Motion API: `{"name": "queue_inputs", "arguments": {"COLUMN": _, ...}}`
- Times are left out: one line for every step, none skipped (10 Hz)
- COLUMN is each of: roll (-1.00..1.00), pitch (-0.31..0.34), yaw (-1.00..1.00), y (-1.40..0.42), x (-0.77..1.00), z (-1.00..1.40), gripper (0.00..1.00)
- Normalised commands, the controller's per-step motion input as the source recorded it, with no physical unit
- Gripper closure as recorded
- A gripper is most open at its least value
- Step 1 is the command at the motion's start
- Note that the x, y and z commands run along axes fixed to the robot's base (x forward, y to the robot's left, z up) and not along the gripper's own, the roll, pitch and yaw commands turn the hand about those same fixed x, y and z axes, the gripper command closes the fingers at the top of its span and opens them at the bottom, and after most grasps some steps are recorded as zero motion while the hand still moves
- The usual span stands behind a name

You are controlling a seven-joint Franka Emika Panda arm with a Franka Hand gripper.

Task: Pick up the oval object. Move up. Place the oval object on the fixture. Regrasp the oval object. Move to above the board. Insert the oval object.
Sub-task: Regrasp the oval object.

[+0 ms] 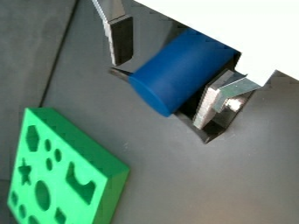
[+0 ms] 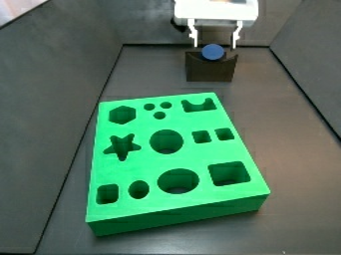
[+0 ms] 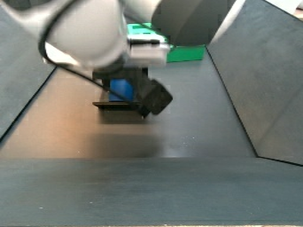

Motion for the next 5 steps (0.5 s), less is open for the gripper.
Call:
{"name": "queue_inputs", "arguments": {"roll": 0.08, "pitch": 0.036, "yaw": 0.04, "y": -0.01, "x": -0.05, "z": 1.0, "gripper": 0.0}}
{"name": "queue_inputs", "arguments": {"roll": 0.07, "pitch": 0.049, "yaw": 0.03, "y": 0.0, "x": -0.05, "z": 0.99, "gripper": 0.0}}
{"name": "queue_inputs", "arguments": {"roll": 0.06, "pitch": 0.066, "yaw": 0.02, "y": 0.0, "x": -0.04, "z": 0.75, "gripper": 0.0}}
{"name": "queue_inputs", "arguments": {"roll": 0.06, "pitch": 0.076, "yaw": 0.01, "y": 0.0, "x": -0.04, "z": 0.57, "gripper": 0.0}}
{"name": "queue_inputs", "arguments": {"roll": 0.05, "pitch": 0.083, "yaw": -0.01, "y": 0.0, "x": -0.03, "z": 0.33, "gripper": 0.0}}
